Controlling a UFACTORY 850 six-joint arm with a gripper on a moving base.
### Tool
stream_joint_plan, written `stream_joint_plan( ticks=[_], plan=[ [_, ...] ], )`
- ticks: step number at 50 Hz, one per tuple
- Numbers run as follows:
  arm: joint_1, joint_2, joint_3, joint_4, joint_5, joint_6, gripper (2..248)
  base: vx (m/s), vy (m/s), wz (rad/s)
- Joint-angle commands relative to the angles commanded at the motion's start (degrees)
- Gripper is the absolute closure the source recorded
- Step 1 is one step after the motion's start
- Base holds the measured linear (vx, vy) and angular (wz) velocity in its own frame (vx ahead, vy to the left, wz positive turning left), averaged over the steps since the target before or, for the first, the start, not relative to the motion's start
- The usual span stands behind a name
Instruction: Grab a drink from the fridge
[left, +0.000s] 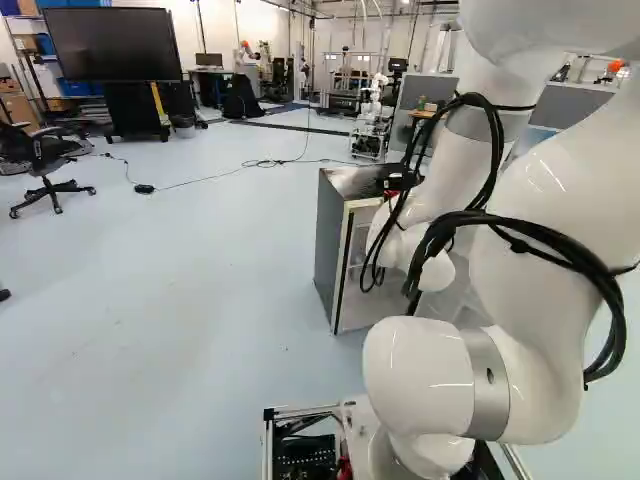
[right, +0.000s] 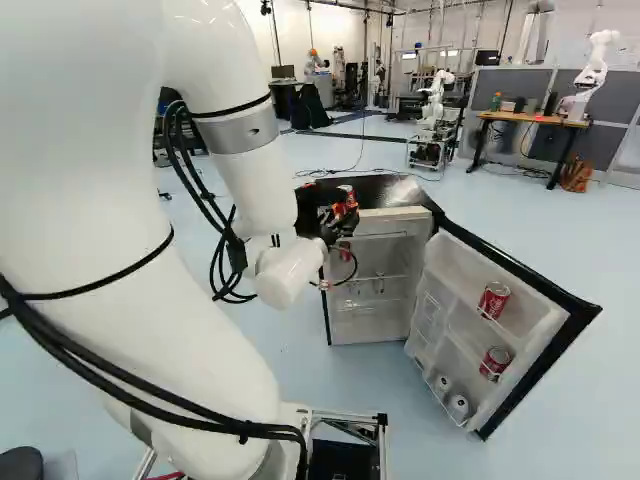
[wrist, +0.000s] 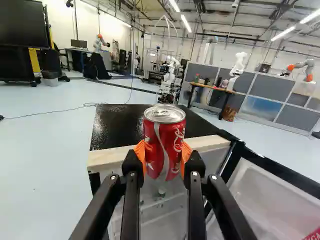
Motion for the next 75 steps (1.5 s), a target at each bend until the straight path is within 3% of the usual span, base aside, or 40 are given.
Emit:
stream_joint_plan(
  ticks=[49, 75],
  plan=[
    [4.71, -6.15, -7.44, 0.81, 0.0, 0.0, 160, 0.0, 0.0, 0.0],
    [6.98, -14.38, -13.27, 2.73, 0.0, 0.0, 160, 0.0, 0.0, 0.0]
  ],
)
